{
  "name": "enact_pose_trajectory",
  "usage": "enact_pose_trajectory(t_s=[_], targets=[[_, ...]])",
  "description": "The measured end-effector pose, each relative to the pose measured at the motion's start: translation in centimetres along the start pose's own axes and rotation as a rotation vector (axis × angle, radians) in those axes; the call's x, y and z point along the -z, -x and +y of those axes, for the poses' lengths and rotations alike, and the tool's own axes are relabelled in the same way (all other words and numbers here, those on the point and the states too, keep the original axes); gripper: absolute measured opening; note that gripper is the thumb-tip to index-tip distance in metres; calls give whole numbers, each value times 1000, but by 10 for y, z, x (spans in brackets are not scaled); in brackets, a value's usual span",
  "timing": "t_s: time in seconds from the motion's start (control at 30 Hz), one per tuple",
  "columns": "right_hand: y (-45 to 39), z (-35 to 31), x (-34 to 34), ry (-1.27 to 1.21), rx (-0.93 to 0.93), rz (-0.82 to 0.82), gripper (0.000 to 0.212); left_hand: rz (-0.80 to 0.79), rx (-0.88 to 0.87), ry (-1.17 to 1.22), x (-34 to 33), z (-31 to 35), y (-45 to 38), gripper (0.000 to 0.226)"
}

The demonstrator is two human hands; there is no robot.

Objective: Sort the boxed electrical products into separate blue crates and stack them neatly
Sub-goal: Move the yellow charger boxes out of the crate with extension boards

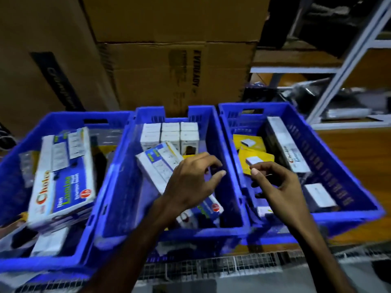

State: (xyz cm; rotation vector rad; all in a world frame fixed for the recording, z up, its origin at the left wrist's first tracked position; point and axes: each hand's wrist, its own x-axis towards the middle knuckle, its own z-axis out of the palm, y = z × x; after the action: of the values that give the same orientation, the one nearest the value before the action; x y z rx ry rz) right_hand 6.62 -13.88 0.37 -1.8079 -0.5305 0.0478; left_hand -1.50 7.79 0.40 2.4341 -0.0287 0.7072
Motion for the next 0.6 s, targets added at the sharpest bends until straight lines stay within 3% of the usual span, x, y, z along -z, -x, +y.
enact_pose_trajectory(t_s=[0.37,0.6], targets=[[-39,81,89,225,-86,-90,2,-197,7,-73,-93,11,-98,19],[-93,95,98,524,-44,-418,23,-229,69,-158,-129,-8,-139,17]])
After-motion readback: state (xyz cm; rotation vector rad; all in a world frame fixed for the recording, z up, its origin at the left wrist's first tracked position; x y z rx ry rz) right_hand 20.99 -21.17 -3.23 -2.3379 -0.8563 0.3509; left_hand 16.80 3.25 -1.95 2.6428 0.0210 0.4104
